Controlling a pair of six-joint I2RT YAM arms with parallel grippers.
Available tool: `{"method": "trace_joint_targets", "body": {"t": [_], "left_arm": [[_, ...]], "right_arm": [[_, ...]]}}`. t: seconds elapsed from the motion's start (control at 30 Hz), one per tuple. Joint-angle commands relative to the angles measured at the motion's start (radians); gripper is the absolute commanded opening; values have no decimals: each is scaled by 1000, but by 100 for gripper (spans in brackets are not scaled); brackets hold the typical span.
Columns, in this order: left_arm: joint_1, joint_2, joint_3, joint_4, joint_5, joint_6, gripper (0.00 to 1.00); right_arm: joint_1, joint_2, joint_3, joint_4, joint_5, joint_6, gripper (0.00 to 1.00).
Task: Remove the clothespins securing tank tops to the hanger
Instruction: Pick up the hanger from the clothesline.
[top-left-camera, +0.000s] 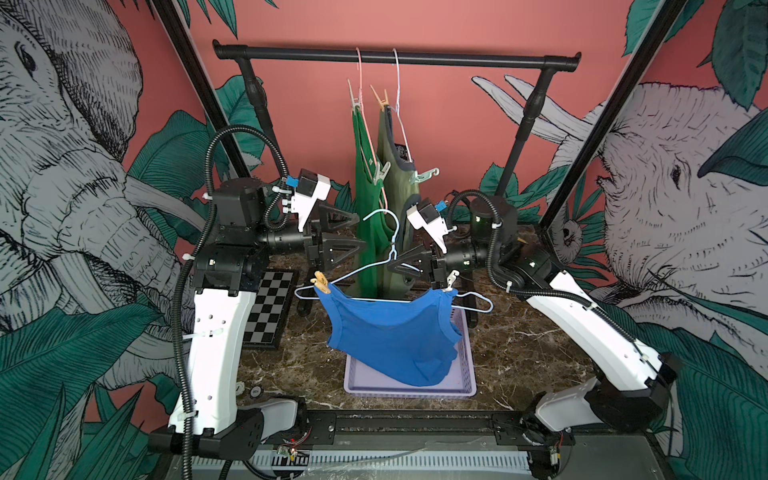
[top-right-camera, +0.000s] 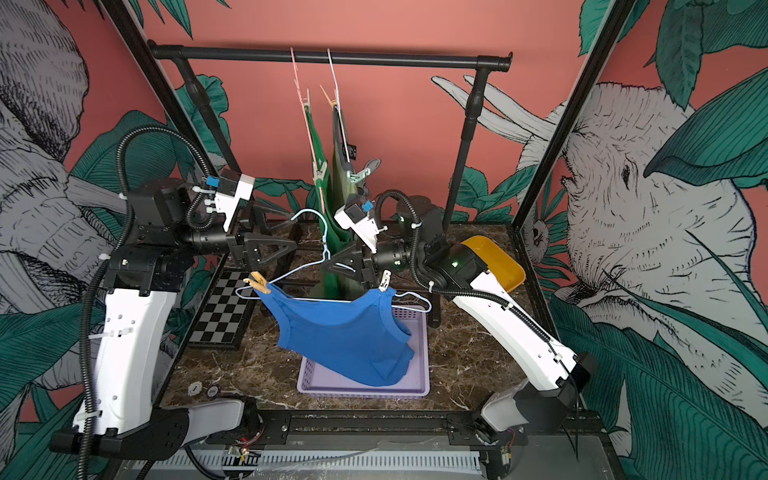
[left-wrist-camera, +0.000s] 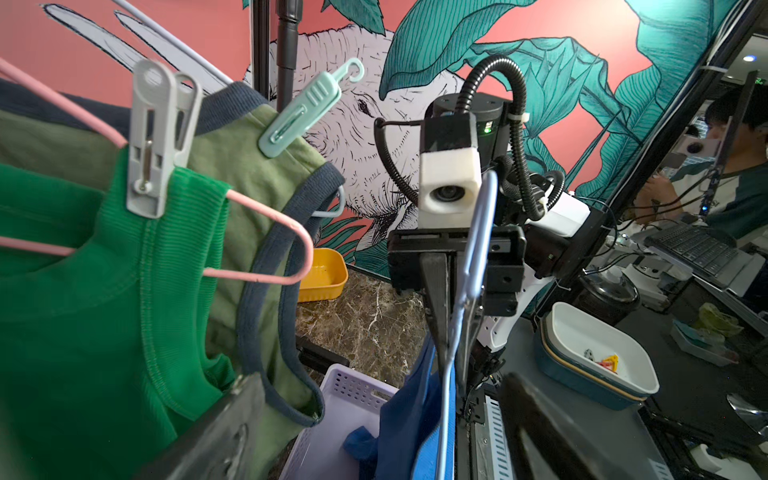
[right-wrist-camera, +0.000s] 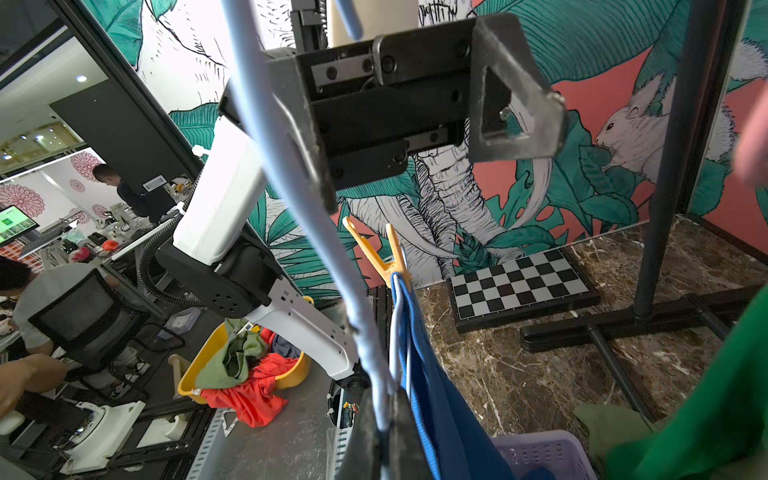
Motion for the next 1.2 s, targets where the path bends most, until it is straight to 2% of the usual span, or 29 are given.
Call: {"method": "trace_joint_targets", "body": {"t": [0.0,0.4,0.6,0.73,0.8,0.93,1.17], "left_arm": [[-15,-15,14,13,-6,24,86],[-52,-19,-86,69,12,-16,55],[-58,-19,-110,91,21,-33,44],[-58,-17,-106,142,46,-90,34],[-58,-13,-100,166,59,-120,32],[-58,-11,-99,192,72,-152,17],[-62,-17,-124,220,85,-181,0]], "right_arm": [[27,30,47,86,21,-29,0],[58,108,115,144,40,0,0],[62,127,146,143,28,8,0],[62,158,149,129,28,0,0],[63,159,150,120,30,-2,0],[63,156,147,113,37,-10,0],[63,158,155,119,35,-5,0]]}}
